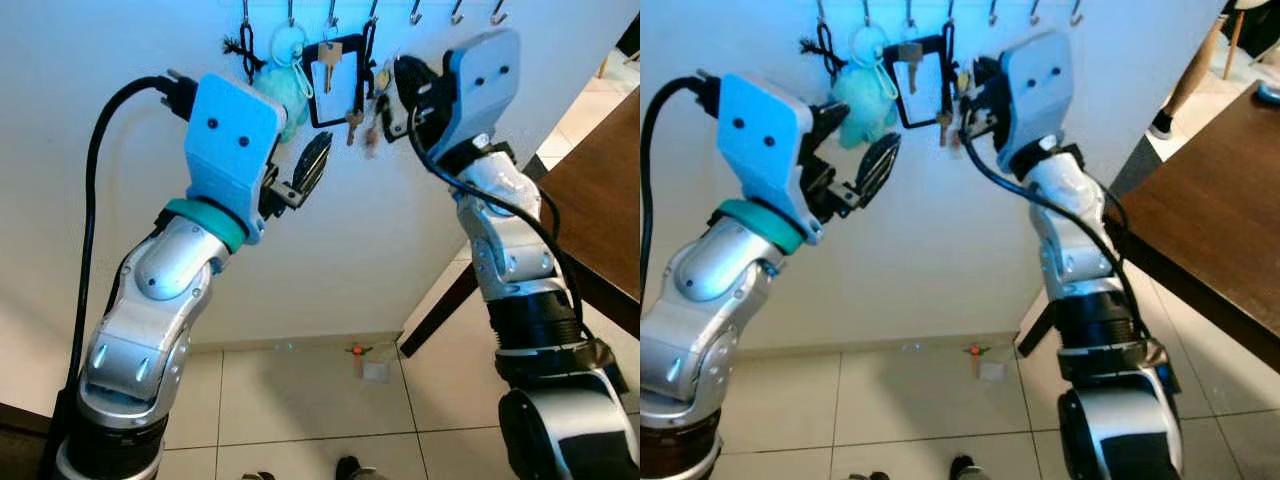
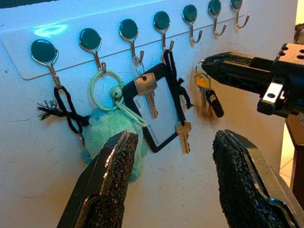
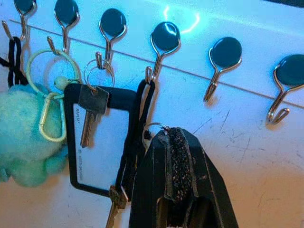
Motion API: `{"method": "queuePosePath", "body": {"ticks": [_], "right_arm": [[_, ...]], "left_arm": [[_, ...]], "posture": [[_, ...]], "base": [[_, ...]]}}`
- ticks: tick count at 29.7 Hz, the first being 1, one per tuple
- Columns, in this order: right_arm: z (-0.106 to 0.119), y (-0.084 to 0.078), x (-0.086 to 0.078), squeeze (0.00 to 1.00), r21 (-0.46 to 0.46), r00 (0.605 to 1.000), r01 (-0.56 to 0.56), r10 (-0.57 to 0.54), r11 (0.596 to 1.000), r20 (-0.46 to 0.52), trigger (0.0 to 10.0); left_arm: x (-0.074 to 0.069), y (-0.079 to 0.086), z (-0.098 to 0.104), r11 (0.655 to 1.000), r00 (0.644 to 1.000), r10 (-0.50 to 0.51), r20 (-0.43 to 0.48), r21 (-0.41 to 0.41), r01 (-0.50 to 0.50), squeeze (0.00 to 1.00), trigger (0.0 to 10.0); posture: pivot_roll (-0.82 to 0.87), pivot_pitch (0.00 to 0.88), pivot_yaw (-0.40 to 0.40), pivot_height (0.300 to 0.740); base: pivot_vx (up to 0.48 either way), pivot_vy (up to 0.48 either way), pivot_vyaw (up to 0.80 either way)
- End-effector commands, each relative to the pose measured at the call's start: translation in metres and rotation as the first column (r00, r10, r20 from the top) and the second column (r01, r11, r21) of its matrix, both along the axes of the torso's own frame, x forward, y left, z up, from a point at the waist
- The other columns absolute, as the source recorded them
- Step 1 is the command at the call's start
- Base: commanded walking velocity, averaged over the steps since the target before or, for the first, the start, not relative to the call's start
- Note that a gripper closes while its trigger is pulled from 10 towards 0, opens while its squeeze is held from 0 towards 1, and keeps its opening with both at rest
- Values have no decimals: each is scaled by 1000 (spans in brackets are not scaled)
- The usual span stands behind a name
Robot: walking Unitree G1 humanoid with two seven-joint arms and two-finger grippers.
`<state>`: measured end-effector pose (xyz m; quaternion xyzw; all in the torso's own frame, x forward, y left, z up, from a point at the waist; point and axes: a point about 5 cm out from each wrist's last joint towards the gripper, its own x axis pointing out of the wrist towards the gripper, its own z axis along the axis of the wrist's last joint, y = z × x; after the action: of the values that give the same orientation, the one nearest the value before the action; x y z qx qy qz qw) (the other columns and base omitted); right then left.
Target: Hang keys on a hook
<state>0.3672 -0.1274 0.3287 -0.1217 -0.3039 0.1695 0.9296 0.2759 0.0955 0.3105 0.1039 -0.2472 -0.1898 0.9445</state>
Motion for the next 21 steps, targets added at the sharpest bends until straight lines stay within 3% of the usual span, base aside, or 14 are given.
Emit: {"method": "queuePosePath", "body": {"ticks": [1,13,21], "right_arm": [[9,-1,1,0,15,999,8,-9,1000,35,10000],[30,5,4,0,12,995,-5,4,1000,103,10000],[48,19,3,0,33,986,-41,36,999,163,10000]], "left_arm": [[1,-1,-2,1000,1000,-4,-6,-2,4,0,10000],[1,-2,-2,1000,1000,-7,-6,-5,7,0,10000],[0,-3,-1,1000,1000,-5,-6,-8,5,0,10000]], "posture": [[-6,140,92,740],[-4,139,90,740],[-1,141,87,740]], "base": [[0,0,0],[0,0,0],[0,0,0]]}}
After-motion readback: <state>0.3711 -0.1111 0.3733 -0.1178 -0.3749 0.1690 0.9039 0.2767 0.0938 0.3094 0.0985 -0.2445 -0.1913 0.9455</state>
